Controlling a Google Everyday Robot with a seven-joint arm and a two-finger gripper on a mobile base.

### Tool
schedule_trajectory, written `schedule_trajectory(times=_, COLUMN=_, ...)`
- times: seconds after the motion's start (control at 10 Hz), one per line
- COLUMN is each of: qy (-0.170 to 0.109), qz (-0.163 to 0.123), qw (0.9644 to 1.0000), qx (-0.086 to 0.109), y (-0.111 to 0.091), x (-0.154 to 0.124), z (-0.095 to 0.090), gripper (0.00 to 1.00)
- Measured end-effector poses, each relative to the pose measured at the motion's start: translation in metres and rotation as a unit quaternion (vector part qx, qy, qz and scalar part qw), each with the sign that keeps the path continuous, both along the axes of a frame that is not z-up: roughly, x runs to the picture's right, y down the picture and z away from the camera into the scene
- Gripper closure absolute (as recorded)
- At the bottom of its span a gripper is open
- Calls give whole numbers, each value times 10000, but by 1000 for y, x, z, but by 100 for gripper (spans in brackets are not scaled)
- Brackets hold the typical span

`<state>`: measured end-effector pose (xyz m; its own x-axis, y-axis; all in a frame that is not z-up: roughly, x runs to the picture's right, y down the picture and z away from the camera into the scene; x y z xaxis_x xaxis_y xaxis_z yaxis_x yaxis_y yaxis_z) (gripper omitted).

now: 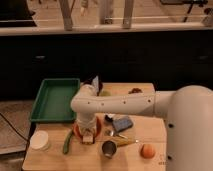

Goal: Wipe red bowl with eraser

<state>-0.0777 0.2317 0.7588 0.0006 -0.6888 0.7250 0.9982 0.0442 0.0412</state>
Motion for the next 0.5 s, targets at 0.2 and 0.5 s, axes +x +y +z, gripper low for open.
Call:
schedule_trajectory(times=0.2, qy=216, qz=264, qw=9994, qx=64, y=-9, x=35, z=3, gripper=100)
schedule_trajectory(times=0.5, qy=411, qz=464, qw=9979, qx=190, y=-46, x=47, z=23, gripper=100)
